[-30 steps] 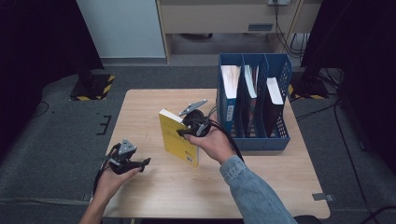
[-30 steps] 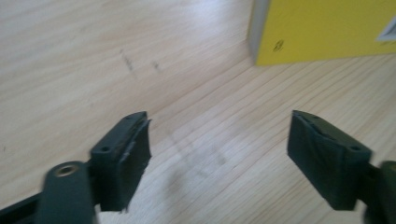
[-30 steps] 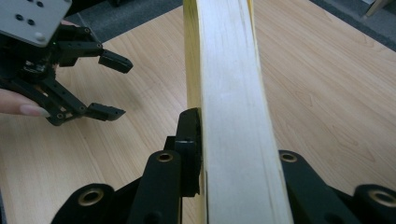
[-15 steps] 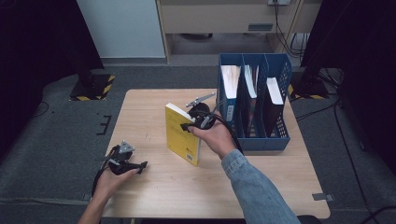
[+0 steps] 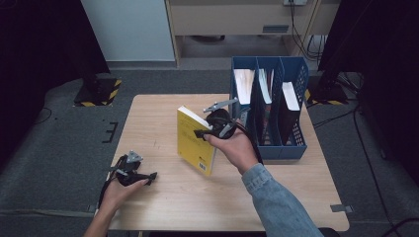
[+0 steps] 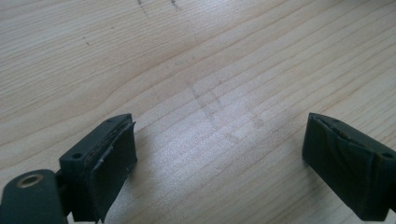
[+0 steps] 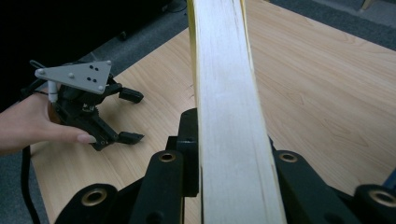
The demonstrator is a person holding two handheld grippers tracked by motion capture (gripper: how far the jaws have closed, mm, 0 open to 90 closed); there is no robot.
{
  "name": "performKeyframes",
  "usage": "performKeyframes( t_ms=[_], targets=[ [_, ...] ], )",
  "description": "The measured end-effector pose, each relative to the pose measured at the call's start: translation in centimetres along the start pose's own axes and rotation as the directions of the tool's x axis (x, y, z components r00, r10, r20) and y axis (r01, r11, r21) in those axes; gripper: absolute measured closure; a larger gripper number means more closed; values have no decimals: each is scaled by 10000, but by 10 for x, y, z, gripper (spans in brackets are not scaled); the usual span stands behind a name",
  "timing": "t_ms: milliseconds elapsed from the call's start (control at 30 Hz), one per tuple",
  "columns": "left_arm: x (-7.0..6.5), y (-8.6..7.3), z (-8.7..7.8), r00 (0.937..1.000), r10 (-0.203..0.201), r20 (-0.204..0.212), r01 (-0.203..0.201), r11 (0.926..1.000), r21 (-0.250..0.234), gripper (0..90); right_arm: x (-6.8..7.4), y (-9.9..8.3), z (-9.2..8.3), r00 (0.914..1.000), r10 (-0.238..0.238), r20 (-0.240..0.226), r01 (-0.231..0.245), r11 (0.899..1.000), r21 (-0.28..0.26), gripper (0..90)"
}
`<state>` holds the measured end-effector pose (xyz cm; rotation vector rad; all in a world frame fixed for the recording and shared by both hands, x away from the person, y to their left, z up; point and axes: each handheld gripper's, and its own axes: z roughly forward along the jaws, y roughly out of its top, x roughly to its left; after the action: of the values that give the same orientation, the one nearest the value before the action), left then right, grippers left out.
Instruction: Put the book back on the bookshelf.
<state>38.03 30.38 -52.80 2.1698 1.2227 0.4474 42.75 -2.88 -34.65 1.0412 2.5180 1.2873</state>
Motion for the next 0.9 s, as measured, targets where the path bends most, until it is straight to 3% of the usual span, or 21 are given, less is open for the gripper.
performKeyframes(
  t_ms=[267, 900],
  targets=[
    [0, -7, 4, 9995, -222, -227, 203, 9965, -810, 50, -4, -12, -27, 9998, 192, 55, -190, 9992, -338, 740],
    [0, -7, 4, 9989, -314, -344, 286, 9964, -800, 44, -21, -52, -64, 9972, 705, 256, -686, 9953, -680, 740]
  ],
)
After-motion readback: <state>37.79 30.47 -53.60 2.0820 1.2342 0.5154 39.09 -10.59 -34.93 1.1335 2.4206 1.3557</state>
